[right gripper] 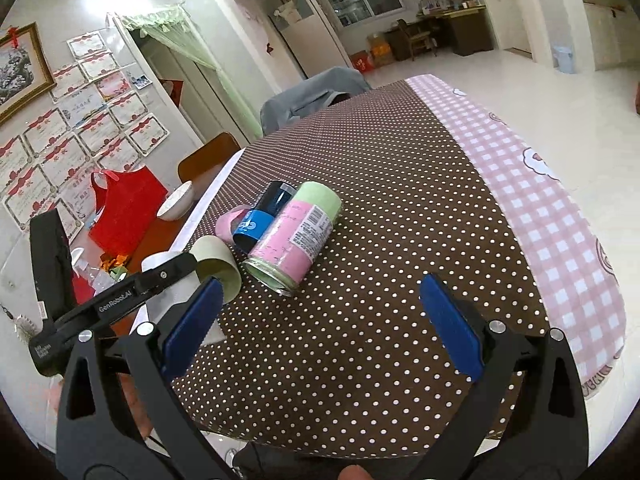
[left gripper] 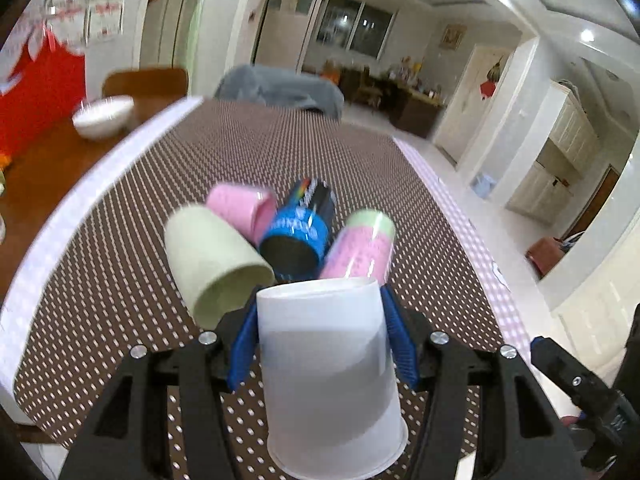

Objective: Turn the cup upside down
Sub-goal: 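Rotate the white cup with the left gripper to stand mouth down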

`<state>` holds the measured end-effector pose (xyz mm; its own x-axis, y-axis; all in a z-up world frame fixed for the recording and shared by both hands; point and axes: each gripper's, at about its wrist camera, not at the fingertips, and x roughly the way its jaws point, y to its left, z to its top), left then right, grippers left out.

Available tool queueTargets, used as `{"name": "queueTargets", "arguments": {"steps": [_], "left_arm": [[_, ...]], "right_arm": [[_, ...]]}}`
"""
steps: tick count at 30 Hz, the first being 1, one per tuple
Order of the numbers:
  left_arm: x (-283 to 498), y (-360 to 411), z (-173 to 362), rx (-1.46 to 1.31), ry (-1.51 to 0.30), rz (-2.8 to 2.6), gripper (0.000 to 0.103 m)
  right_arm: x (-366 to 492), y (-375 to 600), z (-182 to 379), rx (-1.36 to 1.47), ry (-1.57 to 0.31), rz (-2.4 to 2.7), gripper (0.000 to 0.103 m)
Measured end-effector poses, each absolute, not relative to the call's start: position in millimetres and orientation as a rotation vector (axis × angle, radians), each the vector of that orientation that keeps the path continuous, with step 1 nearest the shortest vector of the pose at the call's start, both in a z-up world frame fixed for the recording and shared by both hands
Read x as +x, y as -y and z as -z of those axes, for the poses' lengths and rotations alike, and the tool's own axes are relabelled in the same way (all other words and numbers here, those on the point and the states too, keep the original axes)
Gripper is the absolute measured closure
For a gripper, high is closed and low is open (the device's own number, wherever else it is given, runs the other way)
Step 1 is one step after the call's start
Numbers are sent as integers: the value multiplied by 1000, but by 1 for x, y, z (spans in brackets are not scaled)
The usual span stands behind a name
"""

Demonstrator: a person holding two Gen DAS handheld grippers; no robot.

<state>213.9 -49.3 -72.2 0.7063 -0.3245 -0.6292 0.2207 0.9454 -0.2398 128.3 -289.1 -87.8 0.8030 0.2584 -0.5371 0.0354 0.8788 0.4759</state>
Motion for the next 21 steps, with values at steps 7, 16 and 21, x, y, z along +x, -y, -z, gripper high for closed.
{"name": "queueTargets", "arguments": {"steps": [7,16,21], "left_arm": [[202,70,77,-43,-579,274,46],[206,85,97,-12,-532,293,46],[201,91,107,12,-495,300,46]], "right_arm": [[128,290,89,500,-619,-124,6],[122,301,96,518,-620,-112,6],[120,307,98,530,-615,-103,6]]}}
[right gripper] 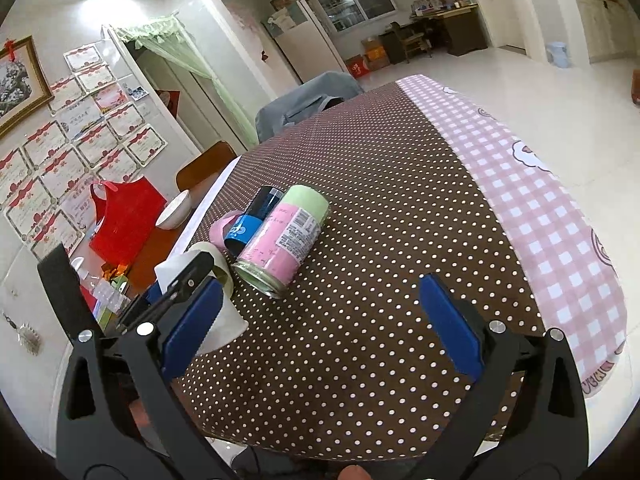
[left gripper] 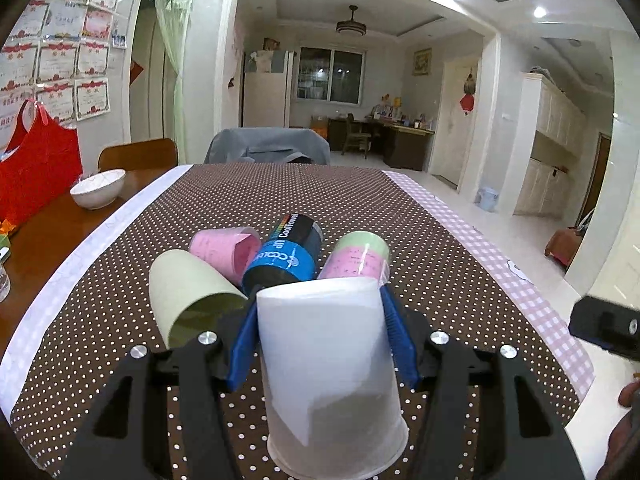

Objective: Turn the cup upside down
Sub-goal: 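Rotate the white cup with the left gripper to stand mouth down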

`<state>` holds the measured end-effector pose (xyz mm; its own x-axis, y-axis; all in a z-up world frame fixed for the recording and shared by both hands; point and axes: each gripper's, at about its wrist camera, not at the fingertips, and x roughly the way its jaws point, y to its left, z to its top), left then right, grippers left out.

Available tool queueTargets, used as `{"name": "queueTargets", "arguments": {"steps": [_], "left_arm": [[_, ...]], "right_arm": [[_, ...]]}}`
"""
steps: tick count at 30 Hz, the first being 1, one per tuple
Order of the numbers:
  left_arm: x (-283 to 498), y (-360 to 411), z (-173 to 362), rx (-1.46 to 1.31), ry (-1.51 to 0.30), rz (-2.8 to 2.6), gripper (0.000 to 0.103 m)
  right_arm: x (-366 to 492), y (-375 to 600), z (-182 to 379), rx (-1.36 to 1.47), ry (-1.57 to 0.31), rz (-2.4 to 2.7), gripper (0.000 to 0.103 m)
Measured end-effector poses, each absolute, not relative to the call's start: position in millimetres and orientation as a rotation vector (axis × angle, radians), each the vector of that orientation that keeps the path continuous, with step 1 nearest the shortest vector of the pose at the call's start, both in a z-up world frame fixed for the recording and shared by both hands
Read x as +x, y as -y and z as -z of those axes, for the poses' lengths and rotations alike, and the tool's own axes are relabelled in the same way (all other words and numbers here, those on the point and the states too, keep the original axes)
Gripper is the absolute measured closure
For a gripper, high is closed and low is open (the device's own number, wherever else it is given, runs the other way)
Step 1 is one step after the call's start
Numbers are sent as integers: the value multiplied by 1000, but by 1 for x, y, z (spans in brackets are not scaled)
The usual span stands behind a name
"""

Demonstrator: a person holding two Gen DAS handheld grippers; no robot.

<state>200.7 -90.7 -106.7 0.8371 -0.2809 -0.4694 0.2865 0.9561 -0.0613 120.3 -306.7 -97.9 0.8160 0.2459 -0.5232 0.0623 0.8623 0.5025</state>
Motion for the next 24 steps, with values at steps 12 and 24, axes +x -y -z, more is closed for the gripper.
{"name": "queueTargets", "arguments": {"steps": [12,24], "left_arm": [[194,107,134,153,-518,257,38],[163,82,133,129,-511,275,24]], "right_arm": [[123,310,107,531,-630,-94,6],[113,281,98,488,-616,-129,6]]}}
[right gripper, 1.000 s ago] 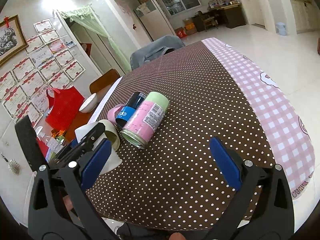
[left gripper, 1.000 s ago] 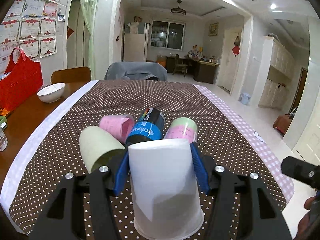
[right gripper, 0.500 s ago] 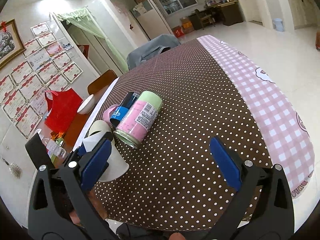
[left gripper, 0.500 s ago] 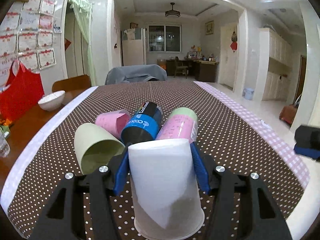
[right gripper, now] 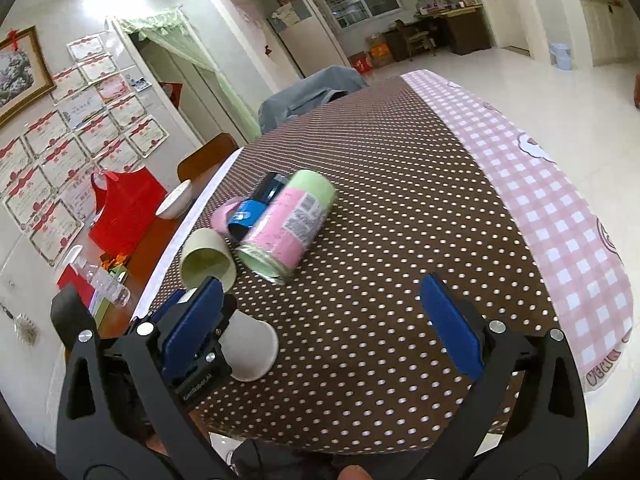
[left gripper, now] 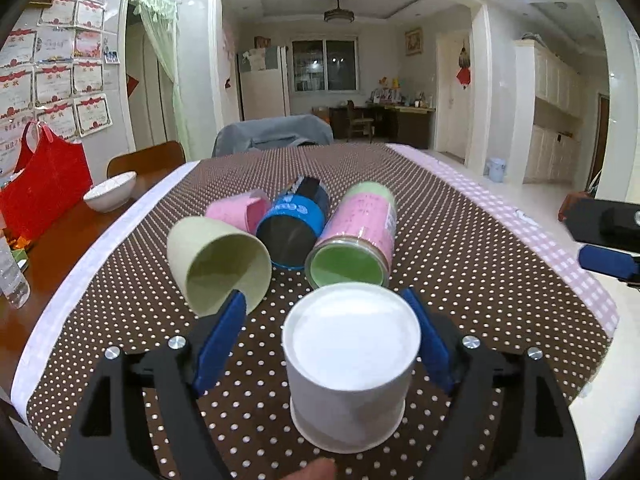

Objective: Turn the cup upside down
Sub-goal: 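Lower the white cup onto the tablecloth and open the left gripper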

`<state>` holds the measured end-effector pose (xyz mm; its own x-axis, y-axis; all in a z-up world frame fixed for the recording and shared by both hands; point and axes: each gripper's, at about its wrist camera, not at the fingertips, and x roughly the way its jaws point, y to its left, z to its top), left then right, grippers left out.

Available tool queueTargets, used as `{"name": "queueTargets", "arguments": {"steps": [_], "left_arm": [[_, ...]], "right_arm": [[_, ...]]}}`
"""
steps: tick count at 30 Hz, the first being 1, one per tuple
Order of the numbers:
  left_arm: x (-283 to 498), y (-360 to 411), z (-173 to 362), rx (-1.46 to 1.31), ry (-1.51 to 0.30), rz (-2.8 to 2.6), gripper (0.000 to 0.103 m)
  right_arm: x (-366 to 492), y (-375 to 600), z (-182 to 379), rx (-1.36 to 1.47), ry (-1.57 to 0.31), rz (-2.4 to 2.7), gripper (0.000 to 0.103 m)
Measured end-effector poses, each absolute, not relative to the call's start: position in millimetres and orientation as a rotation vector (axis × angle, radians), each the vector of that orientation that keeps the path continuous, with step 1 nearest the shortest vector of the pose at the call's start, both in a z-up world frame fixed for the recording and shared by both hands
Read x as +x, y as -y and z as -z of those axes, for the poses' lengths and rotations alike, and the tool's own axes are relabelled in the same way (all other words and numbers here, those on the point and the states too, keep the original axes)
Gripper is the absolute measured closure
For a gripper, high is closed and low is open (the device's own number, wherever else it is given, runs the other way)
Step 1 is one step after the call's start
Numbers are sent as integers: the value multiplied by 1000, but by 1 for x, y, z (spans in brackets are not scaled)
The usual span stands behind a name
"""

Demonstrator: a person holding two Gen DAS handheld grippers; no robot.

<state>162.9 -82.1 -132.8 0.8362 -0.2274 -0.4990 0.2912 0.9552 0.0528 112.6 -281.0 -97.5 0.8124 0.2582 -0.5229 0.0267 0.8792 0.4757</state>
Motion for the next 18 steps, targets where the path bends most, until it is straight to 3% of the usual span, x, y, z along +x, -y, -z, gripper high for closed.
{"name": "queueTargets", "arguments": {"steps": [18], "left_arm": [[127,37,70,80,-410,181,24]], "right_arm": [[110,236,63,429,-540,-210,6]]}}
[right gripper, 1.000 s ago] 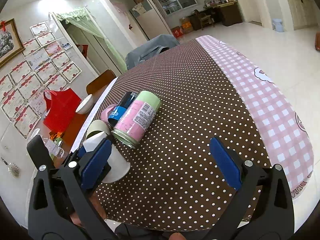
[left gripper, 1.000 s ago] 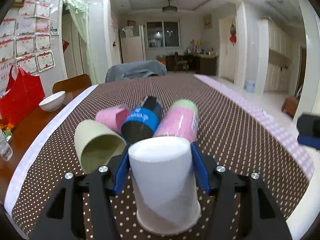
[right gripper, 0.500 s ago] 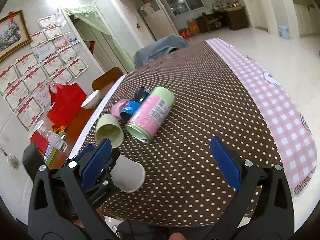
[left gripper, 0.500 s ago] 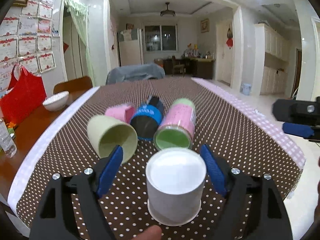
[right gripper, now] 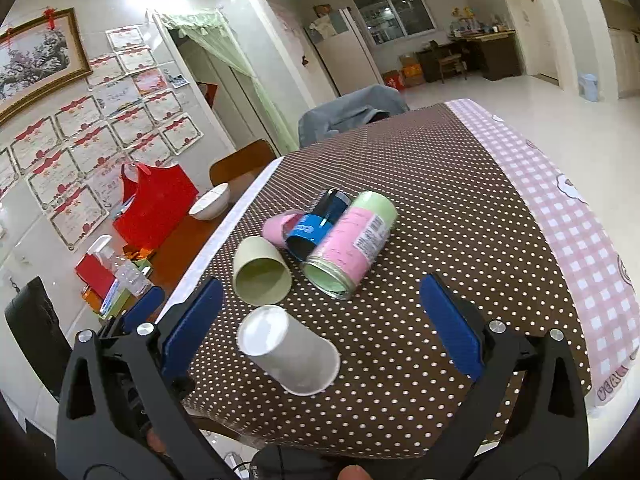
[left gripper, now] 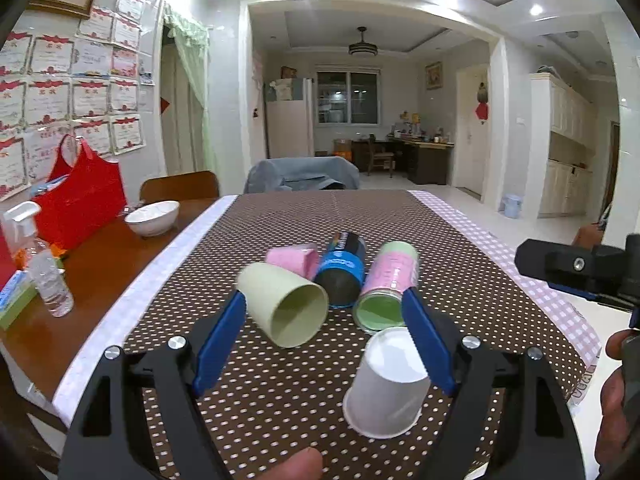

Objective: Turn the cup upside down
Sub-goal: 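Lower the white cup onto the tablecloth and open the left gripper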

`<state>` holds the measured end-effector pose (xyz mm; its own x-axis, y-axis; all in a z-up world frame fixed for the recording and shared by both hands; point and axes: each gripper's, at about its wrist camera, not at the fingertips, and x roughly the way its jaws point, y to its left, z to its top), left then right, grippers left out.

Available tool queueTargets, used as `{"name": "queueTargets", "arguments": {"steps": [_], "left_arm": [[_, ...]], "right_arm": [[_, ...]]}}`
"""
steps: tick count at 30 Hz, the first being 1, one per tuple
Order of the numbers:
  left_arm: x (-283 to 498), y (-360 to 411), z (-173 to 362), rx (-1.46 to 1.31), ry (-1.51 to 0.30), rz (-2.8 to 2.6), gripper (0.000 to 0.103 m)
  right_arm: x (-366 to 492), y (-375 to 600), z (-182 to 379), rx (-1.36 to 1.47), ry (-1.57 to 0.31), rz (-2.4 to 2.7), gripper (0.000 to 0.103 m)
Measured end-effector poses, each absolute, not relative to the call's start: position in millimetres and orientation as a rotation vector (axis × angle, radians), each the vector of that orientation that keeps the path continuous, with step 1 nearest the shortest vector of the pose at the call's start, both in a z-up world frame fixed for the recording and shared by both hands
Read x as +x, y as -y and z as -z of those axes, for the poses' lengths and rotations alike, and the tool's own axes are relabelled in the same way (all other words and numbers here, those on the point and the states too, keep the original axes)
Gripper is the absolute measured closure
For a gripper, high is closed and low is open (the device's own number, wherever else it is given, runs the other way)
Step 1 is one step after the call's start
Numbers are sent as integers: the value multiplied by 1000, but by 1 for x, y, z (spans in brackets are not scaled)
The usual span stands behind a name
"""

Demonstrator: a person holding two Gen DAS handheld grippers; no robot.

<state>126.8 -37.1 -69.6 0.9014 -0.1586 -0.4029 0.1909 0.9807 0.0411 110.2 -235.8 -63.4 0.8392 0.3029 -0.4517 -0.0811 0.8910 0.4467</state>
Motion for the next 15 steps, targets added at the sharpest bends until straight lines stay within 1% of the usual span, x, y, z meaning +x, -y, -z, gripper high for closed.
{"name": "queueTargets", "arguments": {"steps": [11,15], "left_arm": [[109,6,43,51,-461,88,24],[94,-7,31,46,-442,51,24]], "right_arm": [[83,220,38,352,-459,-192,6],[69,210,30,297,-431,-171,6]]}}
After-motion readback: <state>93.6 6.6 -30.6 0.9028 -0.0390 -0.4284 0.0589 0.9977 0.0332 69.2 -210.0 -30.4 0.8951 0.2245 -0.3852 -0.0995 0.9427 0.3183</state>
